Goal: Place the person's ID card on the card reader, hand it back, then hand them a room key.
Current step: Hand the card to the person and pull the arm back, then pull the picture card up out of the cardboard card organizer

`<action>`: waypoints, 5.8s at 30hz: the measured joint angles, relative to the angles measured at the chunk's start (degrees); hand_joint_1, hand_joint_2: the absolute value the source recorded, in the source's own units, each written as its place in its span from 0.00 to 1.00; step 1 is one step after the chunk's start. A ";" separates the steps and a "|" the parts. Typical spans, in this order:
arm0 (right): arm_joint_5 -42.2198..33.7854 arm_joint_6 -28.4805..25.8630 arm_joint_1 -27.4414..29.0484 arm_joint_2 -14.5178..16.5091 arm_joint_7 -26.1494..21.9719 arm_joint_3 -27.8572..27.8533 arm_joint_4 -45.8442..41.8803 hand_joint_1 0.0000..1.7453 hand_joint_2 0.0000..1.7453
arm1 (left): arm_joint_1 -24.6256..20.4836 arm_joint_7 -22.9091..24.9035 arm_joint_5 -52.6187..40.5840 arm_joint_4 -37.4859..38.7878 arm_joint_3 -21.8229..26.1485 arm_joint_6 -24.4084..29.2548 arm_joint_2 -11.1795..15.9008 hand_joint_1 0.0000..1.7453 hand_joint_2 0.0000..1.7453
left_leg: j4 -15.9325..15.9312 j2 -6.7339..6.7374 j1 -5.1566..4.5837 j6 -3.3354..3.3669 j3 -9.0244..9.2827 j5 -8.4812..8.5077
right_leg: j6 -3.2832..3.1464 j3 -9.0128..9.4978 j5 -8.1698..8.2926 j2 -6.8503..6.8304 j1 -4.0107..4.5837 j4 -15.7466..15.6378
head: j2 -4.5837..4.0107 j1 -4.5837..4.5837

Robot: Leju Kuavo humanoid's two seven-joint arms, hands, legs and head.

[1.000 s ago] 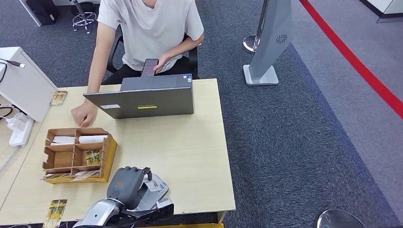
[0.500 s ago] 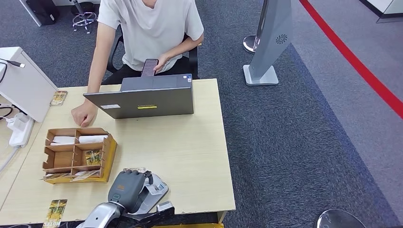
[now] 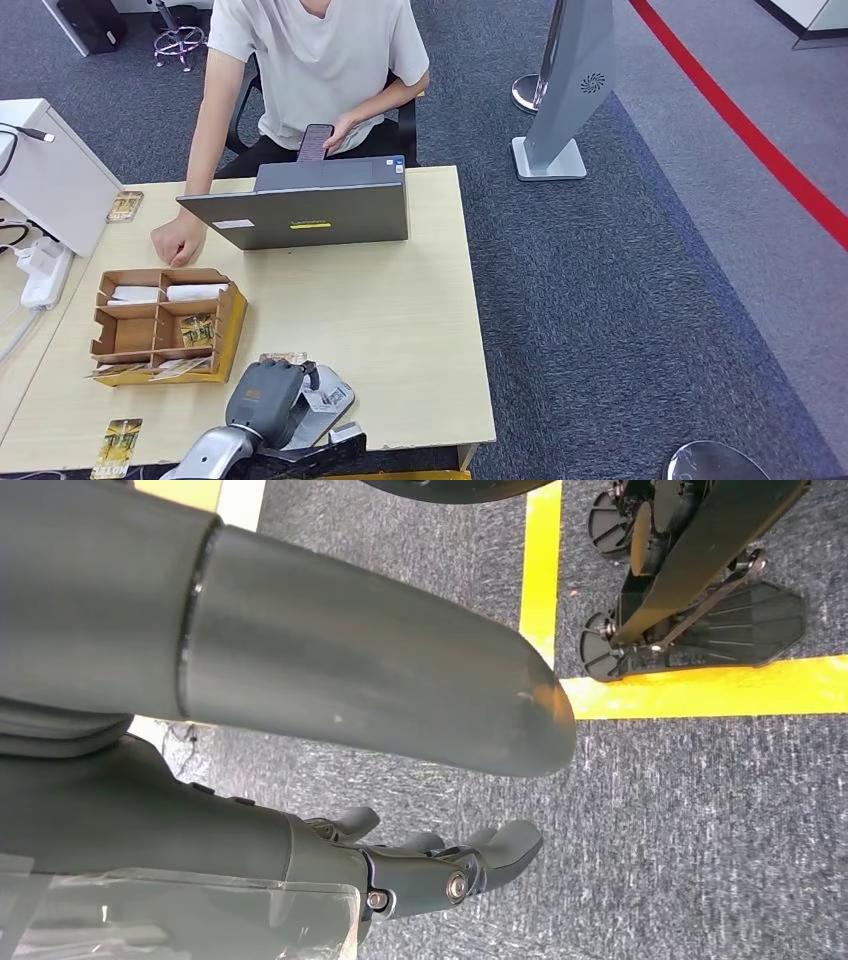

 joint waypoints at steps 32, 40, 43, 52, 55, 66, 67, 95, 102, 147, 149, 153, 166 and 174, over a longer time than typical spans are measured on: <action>-0.09 0.49 -0.75 -0.02 0.74 6.49 0.02 0.00 0.00 | -31.52 2.22 -6.71 -1.60 9.47 1.98 6.23 1.00 1.00 | 0.01 -0.04 0.00 0.00 -0.02 0.10 | -0.04 -0.01 0.04 -0.02 0.01 0.04 | -0.01 -0.01; -1.04 1.03 -0.86 -0.02 1.24 7.42 0.02 0.00 0.00 | -34.86 3.32 -8.16 -0.55 9.50 1.20 7.21 1.00 1.00 | 0.01 -0.04 0.02 -0.01 -0.02 0.10 | -0.04 -0.02 0.04 -0.02 0.01 0.05 | -0.01 0.00; -1.19 1.19 -0.96 -0.02 1.44 7.96 0.02 0.00 0.00 | -36.21 3.40 -8.32 0.19 9.55 0.84 7.50 1.00 1.00 | 0.01 -0.04 0.01 -0.01 -0.02 0.10 | -0.04 -0.01 0.04 -0.01 0.01 0.05 | -0.01 -0.01; -2.19 1.31 -1.12 -0.02 1.79 9.33 0.02 0.00 1.00 | -37.17 3.41 -7.37 0.87 9.57 -0.75 7.59 0.00 1.00 | 0.02 -0.04 0.00 0.00 -0.04 0.09 | -0.04 -0.01 0.04 -0.02 0.01 0.04 | -0.01 -0.01; -2.65 1.31 -1.13 -0.02 1.78 9.58 0.02 0.00 1.00 | -37.15 3.41 -7.10 0.87 9.67 -0.45 7.61 0.00 1.00 | 0.01 -0.04 0.00 0.00 -0.04 0.09 | -0.04 -0.01 0.04 -0.02 0.01 0.04 | -0.01 0.00; -4.71 0.98 -1.00 -0.02 1.86 9.94 0.02 0.00 1.00 | -30.47 2.92 -6.18 -2.49 10.74 1.52 8.39 0.00 1.00 | 0.01 -0.03 0.01 0.00 -0.04 0.08 | -0.04 -0.01 0.03 0.01 0.01 0.04 | -0.01 0.00; -4.90 0.97 -0.98 -0.02 1.86 9.94 0.02 0.00 1.00 | -29.32 2.82 -6.07 -3.31 10.78 1.57 8.47 0.00 1.00 | 0.01 -0.03 0.01 0.00 -0.04 0.08 | -0.04 -0.02 0.03 0.01 0.01 0.04 | -0.01 0.00; -10.93 -0.33 0.72 0.39 0.87 9.39 0.02 0.00 1.00 | 8.00 -2.91 -2.38 -23.28 11.52 8.13 12.31 0.00 1.00 | -0.03 0.04 0.00 -0.01 -0.01 -0.08 | 0.00 0.01 -0.06 0.03 0.00 0.01 | 0.00 -0.01; -11.44 -0.36 0.77 0.39 0.43 9.35 0.02 0.00 1.00 | 10.45 -3.75 -1.86 -23.79 11.72 8.17 12.31 0.00 1.00 | -0.03 0.07 0.00 -0.03 -0.02 -0.10 | 0.00 -0.01 -0.07 0.07 0.00 0.01 | -0.01 -0.01; -11.98 -0.91 0.87 0.39 1.72 10.44 0.02 0.00 1.00 | 15.84 1.42 -9.89 -8.86 29.03 17.46 5.03 0.00 1.00 | -0.03 0.04 0.01 -0.03 -0.01 -0.10 | 0.00 0.01 -0.07 0.04 0.00 0.00 | -0.01 0.01; -11.87 -0.86 0.86 0.39 1.85 10.72 0.02 0.00 1.00 | 15.22 1.11 -11.26 -6.96 30.24 19.21 4.46 0.00 1.00 | -0.03 0.04 0.00 -0.03 -0.01 -0.10 | 0.00 0.01 -0.07 0.03 0.00 0.00 | -0.01 0.01; -11.26 -0.80 0.82 0.37 1.87 11.24 0.02 0.00 1.00 | 13.36 0.32 -13.17 -1.87 32.99 23.62 3.33 0.00 1.00 | -0.02 0.04 0.00 -0.03 -0.01 -0.10 | 0.00 0.02 -0.07 0.04 0.00 0.00 | -0.01 0.00; -11.09 -0.55 0.49 0.33 2.33 12.43 0.13 0.00 1.00 | 9.26 -2.00 -16.84 8.49 36.75 29.44 0.07 0.00 1.00 | -0.01 0.03 0.00 -0.03 -0.01 -0.10 | 0.00 0.01 -0.07 0.04 0.00 0.00 | -0.01 0.01; -11.08 -0.39 0.26 0.33 2.29 13.24 0.13 0.00 1.00 | 7.09 -2.07 -18.44 11.77 36.70 30.93 -1.55 0.00 1.00 | 0.00 0.04 0.00 -0.03 0.01 -0.10 | 0.00 0.02 -0.06 0.04 0.00 -0.01 | -0.01 0.00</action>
